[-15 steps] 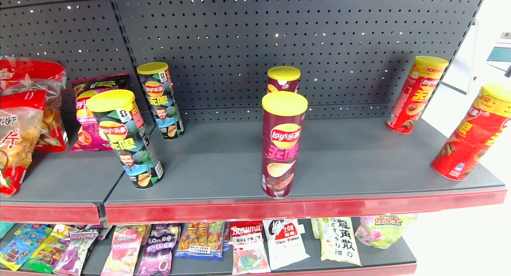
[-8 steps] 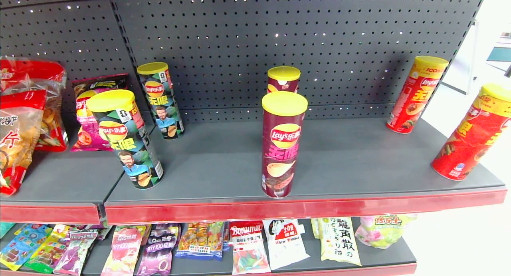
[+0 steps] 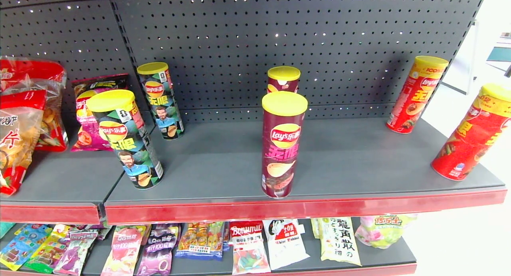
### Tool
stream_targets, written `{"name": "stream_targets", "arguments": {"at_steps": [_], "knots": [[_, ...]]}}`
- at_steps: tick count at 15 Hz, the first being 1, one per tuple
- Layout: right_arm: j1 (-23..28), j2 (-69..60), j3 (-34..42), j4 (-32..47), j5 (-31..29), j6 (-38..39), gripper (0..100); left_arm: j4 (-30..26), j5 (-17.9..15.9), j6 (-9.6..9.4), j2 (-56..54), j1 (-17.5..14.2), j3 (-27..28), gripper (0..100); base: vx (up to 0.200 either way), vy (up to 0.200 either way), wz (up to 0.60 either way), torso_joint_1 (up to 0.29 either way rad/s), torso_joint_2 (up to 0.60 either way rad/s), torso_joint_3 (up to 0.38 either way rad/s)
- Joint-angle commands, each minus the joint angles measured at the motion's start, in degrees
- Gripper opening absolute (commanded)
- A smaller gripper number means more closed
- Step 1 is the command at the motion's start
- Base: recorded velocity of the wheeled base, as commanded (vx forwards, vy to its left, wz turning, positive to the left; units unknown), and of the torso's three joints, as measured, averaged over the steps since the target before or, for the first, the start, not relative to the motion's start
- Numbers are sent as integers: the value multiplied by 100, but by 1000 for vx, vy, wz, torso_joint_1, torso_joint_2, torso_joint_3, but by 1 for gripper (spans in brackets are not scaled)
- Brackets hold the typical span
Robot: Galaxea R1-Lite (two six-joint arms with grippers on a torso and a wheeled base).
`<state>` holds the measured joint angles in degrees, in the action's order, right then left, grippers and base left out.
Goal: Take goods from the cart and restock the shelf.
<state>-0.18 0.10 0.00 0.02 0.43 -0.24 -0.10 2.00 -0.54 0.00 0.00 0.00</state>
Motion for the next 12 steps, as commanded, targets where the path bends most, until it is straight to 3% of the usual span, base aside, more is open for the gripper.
{"name": "stream_targets", "arguments": {"at_steps": [1,12], "knots": [[1,-1,0,-2,1,-2,100,1,2,1,0,0,0,100,0,0,0,0,0,0],[1,-1,0,-2,-8,-2,100,1,2,1,0,0,0,100,0,0,0,0,0,0]]}}
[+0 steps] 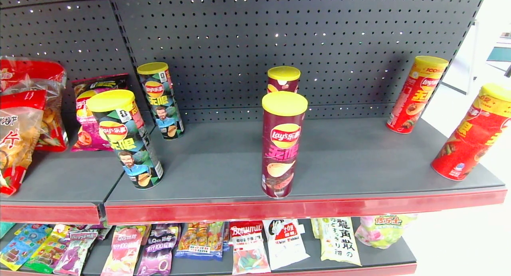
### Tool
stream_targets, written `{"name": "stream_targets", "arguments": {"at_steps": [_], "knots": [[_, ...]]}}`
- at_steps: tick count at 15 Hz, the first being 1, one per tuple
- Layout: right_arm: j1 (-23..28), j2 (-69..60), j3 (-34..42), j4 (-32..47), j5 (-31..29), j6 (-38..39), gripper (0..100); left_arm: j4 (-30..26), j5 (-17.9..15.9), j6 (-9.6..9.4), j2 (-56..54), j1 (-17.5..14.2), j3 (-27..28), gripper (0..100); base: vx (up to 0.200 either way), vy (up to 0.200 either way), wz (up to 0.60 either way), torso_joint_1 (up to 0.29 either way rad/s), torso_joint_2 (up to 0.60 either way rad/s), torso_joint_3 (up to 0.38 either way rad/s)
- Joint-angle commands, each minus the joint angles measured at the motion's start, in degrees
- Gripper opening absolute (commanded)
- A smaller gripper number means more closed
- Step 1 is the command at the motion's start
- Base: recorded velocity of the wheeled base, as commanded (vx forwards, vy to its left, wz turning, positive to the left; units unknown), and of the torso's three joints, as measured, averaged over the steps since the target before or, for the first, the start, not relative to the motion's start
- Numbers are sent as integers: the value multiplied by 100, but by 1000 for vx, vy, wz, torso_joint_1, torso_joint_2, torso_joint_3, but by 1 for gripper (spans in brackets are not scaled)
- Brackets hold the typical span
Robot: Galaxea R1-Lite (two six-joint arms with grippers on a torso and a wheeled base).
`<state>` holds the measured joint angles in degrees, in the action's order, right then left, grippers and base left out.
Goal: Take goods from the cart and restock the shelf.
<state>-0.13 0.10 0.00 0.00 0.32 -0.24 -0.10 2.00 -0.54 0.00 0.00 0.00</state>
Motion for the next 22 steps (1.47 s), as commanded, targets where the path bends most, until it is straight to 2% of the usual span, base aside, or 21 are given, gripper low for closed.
{"name": "stream_targets", "arguments": {"at_steps": [1,22], "knots": [[-4,-1,0,0,3,-2,100,1,11,1,0,0,0,100,0,0,0,0,0,0],[-4,-1,0,0,3,-2,100,1,2,1,0,0,0,100,0,0,0,0,0,0]]}}
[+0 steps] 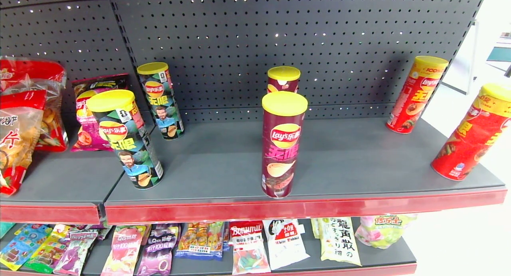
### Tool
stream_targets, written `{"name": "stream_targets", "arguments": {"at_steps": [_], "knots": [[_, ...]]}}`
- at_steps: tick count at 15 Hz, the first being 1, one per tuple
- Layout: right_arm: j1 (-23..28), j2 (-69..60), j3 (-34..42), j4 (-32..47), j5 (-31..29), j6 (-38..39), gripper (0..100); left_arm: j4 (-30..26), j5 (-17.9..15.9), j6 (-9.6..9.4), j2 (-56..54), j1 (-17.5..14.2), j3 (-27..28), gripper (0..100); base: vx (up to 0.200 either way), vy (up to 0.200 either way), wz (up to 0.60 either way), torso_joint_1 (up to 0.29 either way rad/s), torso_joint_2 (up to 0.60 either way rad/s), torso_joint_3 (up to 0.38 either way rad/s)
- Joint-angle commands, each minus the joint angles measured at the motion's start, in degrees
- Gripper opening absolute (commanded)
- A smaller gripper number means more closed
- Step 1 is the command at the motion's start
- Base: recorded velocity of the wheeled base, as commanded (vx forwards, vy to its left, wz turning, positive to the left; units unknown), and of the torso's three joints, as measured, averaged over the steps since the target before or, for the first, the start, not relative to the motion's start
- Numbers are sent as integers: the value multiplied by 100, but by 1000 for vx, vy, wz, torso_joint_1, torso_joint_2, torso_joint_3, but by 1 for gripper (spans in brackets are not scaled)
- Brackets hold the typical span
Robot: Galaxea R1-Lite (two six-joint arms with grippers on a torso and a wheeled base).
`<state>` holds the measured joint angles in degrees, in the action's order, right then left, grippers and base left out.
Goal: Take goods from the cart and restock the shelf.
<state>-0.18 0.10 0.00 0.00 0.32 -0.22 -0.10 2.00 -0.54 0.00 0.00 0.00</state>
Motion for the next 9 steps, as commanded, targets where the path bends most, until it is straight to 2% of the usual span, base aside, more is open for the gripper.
{"name": "stream_targets", "arguments": {"at_steps": [1,9], "knots": [[1,-1,0,0,3,-4,100,1,11,1,0,0,0,100,0,0,0,0,0,0],[1,-1,0,0,3,-13,100,1,2,1,0,0,0,100,0,0,0,0,0,0]]}}
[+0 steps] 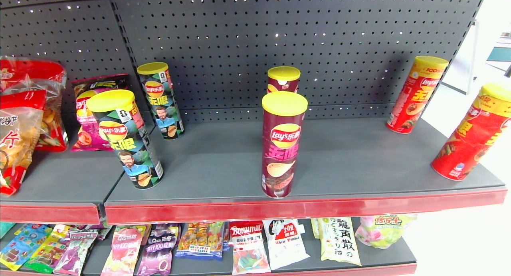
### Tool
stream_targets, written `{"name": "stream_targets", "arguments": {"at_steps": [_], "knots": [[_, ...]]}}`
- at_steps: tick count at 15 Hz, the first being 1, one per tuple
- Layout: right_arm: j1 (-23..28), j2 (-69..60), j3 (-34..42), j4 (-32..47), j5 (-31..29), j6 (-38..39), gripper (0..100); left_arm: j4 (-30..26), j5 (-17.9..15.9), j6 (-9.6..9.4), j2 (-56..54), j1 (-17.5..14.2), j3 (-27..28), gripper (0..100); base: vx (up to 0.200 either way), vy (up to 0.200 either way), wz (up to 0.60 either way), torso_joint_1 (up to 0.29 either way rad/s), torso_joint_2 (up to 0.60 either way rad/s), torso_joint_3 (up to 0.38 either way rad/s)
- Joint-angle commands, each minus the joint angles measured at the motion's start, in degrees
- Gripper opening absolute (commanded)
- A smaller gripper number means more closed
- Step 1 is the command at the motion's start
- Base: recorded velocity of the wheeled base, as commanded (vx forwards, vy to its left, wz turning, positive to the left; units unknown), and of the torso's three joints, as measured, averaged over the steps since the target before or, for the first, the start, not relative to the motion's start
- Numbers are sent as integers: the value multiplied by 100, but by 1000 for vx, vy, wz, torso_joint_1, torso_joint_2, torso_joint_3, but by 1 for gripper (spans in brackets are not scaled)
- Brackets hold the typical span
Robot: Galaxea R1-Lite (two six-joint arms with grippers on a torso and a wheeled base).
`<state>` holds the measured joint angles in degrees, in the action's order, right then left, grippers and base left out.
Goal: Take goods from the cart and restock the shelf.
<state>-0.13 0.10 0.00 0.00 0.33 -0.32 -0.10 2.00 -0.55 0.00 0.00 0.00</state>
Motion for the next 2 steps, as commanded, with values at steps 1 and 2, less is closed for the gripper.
{"name": "stream_targets", "arguments": {"at_steps": [1,2], "knots": [[-4,-1,0,0,2,5,100,1,2,-7,0,0,0,100,0,0,0,0,0,0],[-4,-1,0,0,2,5,100,1,2,-7,0,0,0,100,0,0,0,0,0,0]]}}
